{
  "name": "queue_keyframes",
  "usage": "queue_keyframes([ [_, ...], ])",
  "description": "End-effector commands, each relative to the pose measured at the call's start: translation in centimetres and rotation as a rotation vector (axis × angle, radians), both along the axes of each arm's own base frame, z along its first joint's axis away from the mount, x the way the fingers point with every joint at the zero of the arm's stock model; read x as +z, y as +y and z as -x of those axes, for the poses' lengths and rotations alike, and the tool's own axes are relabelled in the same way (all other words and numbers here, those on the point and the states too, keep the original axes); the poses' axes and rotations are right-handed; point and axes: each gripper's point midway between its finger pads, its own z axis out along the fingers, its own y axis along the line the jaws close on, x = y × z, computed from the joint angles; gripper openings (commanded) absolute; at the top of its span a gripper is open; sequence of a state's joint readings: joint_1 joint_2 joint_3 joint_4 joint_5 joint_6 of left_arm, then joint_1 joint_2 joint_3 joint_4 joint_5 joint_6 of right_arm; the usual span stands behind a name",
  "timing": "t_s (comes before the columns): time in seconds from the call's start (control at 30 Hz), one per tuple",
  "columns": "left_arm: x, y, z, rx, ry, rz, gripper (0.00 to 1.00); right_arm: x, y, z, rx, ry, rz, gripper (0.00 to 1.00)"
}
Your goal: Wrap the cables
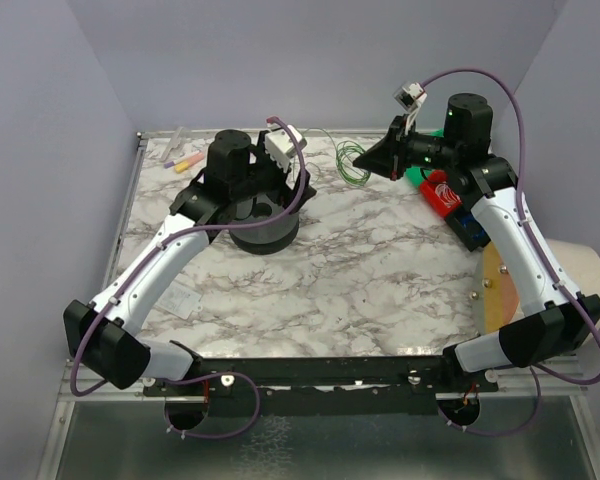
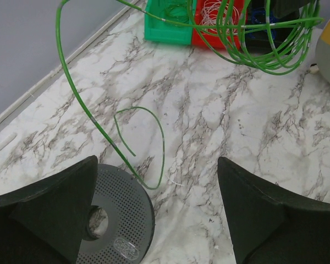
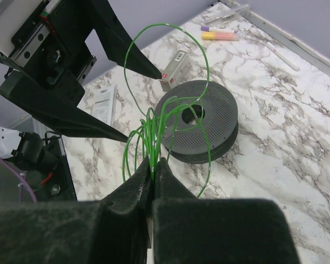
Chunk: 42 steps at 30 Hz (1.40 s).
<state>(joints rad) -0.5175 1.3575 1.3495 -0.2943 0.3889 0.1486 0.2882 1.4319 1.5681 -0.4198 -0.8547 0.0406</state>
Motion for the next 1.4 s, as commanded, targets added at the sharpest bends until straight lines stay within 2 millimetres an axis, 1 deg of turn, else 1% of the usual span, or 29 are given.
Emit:
queue_keyframes([
  [0.0,1.0,0.7,-0.1,0.032,-0.038,-0.001,0.90,1.2,-0.1,0.9,0.014,-0.025,-0.014,0.01],
  [0.07,1.2,1.4,-1.1,0.100,-0.053,-0.010,0.90,1.3,-0.1,1.1,0.019,-0.028,-0.017,0.01],
  [0.17,1.2,1.5,-1.5,0.119,-0.054,-0.008,0.87,1.5,-0.1,1.5,0.031,-0.029,-0.021,0.00],
  [0.27,0.9,1.3,-1.9,0.125,-0.036,-0.003,0.82,1.7,0.1,2.1,0.062,-0.032,-0.030,0.01],
  [0.37,0.5,1.6,-2.6,0.160,-0.035,-0.017,0.71,1.8,0.1,2.5,0.078,-0.041,-0.030,0.01],
  [0.53,0.5,1.1,-2.1,0.117,-0.034,-0.012,0.70,1.8,0.1,3.4,0.108,-0.047,-0.024,0.00],
  [0.6,0.5,0.9,-2.0,0.109,-0.031,-0.006,0.65,1.8,0.0,3.6,0.119,-0.063,-0.017,0.01],
  [0.63,0.5,0.8,-2.0,0.107,-0.030,-0.006,0.58,1.8,0.0,3.6,0.123,-0.069,-0.015,0.01],
  [0.7,0.6,0.7,-1.9,0.095,-0.030,-0.002,0.35,1.7,0.0,3.7,0.124,-0.070,-0.011,0.01],
  [0.8,1.0,0.6,-1.7,0.082,-0.036,-0.001,0.07,1.2,-0.1,3.7,0.131,-0.084,0.012,0.01],
  [0.83,1.2,0.7,-1.8,0.088,-0.042,-0.005,0.00,0.9,-0.2,3.6,0.132,-0.096,0.027,0.01],
  [0.9,2.0,1.3,-2.2,0.125,-0.069,-0.015,0.00,0.0,-0.6,3.2,0.136,-0.153,0.084,0.01],
  [0.97,3.4,2.5,-3.3,0.211,-0.105,-0.027,0.00,-1.6,-1.4,2.9,0.143,-0.226,0.179,0.02],
  [1.0,4.0,3.3,-4.1,0.265,-0.123,-0.035,0.00,-2.6,-2.0,2.6,0.138,-0.262,0.239,0.02],
  [1.1,5.7,4.9,-5.8,0.386,-0.170,-0.055,0.00,-7.3,-4.8,0.9,0.097,-0.376,0.471,0.04],
  [1.13,6.0,4.9,-6.2,0.400,-0.177,-0.056,0.00,-8.9,-5.8,0.1,0.075,-0.417,0.552,0.07],
  [1.17,6.1,4.8,-6.7,0.413,-0.176,-0.052,0.00,-10.1,-6.8,-0.4,0.059,-0.461,0.622,0.13],
  [1.2,6.1,4.6,-7.1,0.422,-0.170,-0.044,0.00,-11.6,-7.9,-0.9,0.046,-0.503,0.698,0.22],
  [1.27,5.8,3.7,-7.9,0.426,-0.148,-0.036,0.00,-12.9,-9.8,-2.3,-0.033,-0.594,0.805,0.51],
  [1.3,5.8,3.3,-8.2,0.435,-0.144,-0.034,0.00,-13.4,-10.5,-2.8,-0.079,-0.613,0.836,0.68],
  [1.33,5.7,2.9,-8.4,0.446,-0.141,-0.035,0.00,-13.4,-11.1,-2.9,-0.116,-0.627,0.849,0.83],
  [1.37,5.8,2.6,-8.6,0.459,-0.141,-0.031,0.00,-13.8,-11.4,-2.9,-0.137,-0.618,0.860,0.92],
])
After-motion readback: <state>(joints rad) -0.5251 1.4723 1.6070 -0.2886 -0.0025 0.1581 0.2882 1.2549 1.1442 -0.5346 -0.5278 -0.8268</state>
